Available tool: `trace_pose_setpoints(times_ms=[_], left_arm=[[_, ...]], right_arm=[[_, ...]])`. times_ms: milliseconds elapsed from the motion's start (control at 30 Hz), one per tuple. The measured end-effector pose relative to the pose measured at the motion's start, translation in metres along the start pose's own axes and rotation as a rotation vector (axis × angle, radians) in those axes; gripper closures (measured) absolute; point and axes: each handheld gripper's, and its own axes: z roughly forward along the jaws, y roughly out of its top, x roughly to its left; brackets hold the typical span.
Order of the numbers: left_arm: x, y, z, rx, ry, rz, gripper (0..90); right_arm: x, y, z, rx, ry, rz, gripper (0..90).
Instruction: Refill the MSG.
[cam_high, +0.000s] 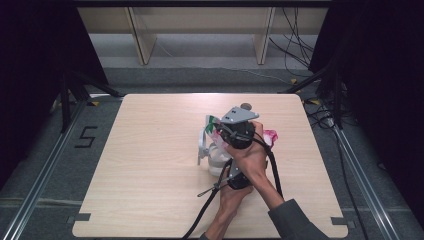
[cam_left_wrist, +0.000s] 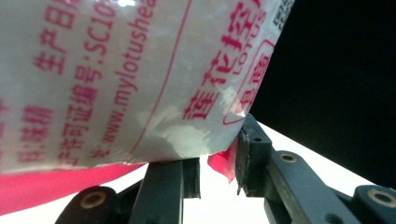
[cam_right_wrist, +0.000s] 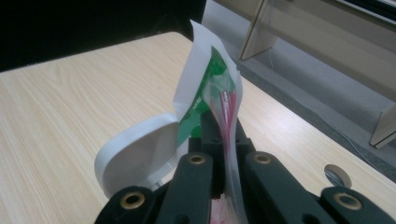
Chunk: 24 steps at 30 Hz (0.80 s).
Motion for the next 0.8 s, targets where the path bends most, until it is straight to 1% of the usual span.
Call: trace_pose_setpoints(times_ms=[33,133,200,233,267,333,367,400,433,500,533,567,600,633,667,700,733,767,800], left_arm=[[0.0009,0.0005,-0.0021,0.017,-0.028,0.002,73.1],[0.0009,0.0001,-0.0016,0.017,-0.031,-0.006,73.1],[0.0019,0.0003,-0.0016,0.025,-0.020,0.004,73.1],[0.0031,0.0004,-0.0008,0.027,-0.054,0.011,73.1],[0.0022,0.0004,-0.0015,0.021,-0.018,-0.001,73.1],[0.0020,0.0006,-0.0016,0.015,-0.024,-0.006,73.1],[0.0021,0.0007,-0.0016,0.015,-0.024,-0.006,73.1],[0.0014,0.0002,-0.0003,0.003,-0.012,-0.007,73.1],[0.0016,0.0002,0.0000,0.001,-0.004,-0.002,73.1],[0.0017,0.0003,0.0001,-0.003,-0.002,-0.004,73.1],[0.0026,0.0011,-0.0020,0.015,-0.024,-0.003,73.1],[0.0026,0.0011,-0.0021,0.015,-0.024,-0.003,73.1],[0.0018,0.0006,-0.0009,-0.001,-0.014,-0.008,73.1],[0.0022,0.0006,0.0000,-0.004,-0.023,0.006,73.1],[0.0025,0.0006,-0.0012,0.005,-0.006,0.010,73.1],[0.0018,0.0004,-0.0006,-0.005,-0.005,-0.003,73.1],[0.0016,0.0003,-0.0004,-0.008,-0.004,-0.007,73.1],[0.0017,0.0003,-0.0005,-0.007,-0.005,-0.003,73.1],[0.0020,0.0005,-0.0009,0.000,0.003,0.005,73.1]], right_arm=[[-0.0005,0.0001,-0.0003,-0.003,-0.001,0.008,90.0],[-0.0009,0.0000,0.0016,-0.001,-0.005,0.000,90.0],[-0.0011,-0.0002,0.0024,0.001,-0.006,0.000,90.0],[-0.0014,0.0000,0.0021,0.001,-0.008,0.003,90.0],[-0.0014,0.0001,0.0021,-0.002,-0.005,0.007,90.0],[-0.0007,0.0003,0.0023,-0.006,-0.006,0.007,90.0],[-0.0002,0.0007,0.0020,0.003,-0.003,0.007,90.0],[0.0002,0.0009,0.0020,0.007,-0.001,0.008,90.0],[0.0014,0.0008,0.0030,-0.004,-0.009,0.003,90.0],[0.0023,0.0014,0.0026,0.004,-0.002,-0.002,90.0],[0.0029,0.0014,0.0035,0.001,-0.003,-0.004,90.0],[0.0029,0.0020,0.0034,0.013,0.004,-0.010,90.0],[0.0031,0.0022,0.0037,0.011,-0.001,-0.011,90.0],[0.0038,0.0022,0.0048,0.002,-0.009,-0.011,90.0],[0.0030,0.0023,0.0048,0.004,-0.007,-0.014,90.0],[0.0030,0.0023,0.0051,0.001,-0.008,-0.019,90.0],[0.0029,0.0023,0.0049,0.004,-0.006,-0.014,90.0],[0.0029,0.0023,0.0050,0.005,-0.006,-0.015,90.0],[0.0024,0.0027,0.0045,0.014,0.000,-0.016,90.0]])
